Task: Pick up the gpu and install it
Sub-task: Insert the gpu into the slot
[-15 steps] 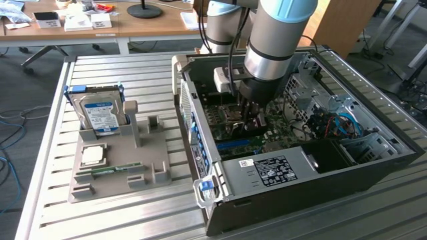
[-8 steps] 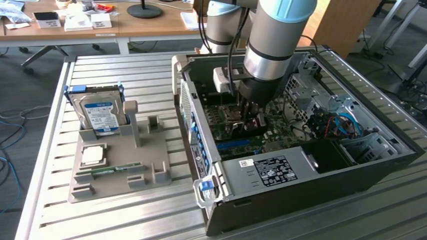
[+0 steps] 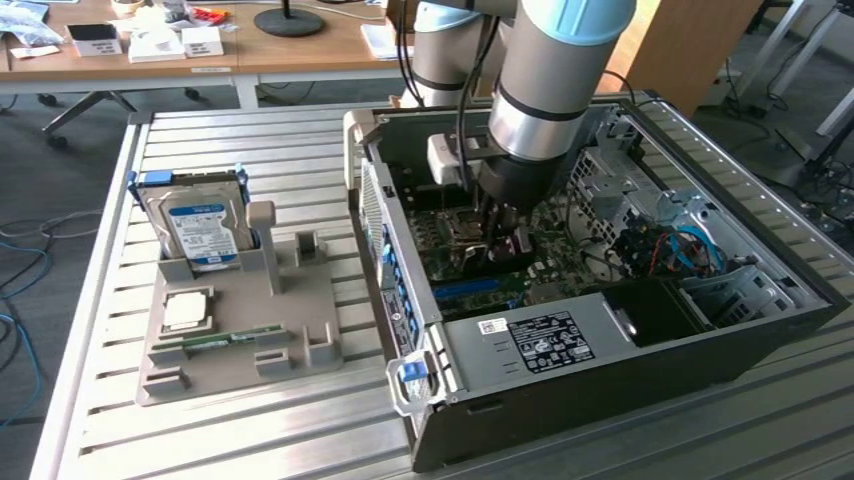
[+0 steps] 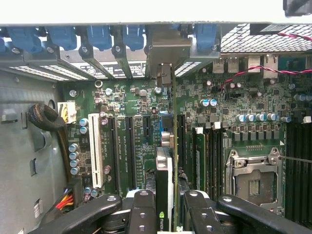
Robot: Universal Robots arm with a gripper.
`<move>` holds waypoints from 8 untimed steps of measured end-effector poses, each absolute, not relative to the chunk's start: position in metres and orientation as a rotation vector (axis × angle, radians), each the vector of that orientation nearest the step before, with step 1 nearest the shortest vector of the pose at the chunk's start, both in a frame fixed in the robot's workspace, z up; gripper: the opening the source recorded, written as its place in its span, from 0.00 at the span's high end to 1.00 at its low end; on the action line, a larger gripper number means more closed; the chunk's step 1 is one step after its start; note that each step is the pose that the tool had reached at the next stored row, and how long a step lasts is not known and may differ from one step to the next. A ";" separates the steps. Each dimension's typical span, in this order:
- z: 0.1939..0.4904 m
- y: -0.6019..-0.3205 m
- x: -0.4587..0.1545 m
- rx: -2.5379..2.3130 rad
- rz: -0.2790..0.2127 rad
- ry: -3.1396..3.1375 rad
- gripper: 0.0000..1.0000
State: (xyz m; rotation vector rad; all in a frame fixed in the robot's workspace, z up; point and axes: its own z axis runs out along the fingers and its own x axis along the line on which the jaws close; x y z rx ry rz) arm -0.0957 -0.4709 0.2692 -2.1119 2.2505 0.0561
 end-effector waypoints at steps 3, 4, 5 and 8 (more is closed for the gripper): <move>0.269 -0.471 -0.095 -2.113 0.058 2.252 0.73; 0.269 -0.471 -0.095 -2.113 0.059 2.252 0.73; 0.269 -0.471 -0.095 -2.114 0.059 2.252 0.73; 0.269 -0.471 -0.095 -2.114 0.059 2.252 0.73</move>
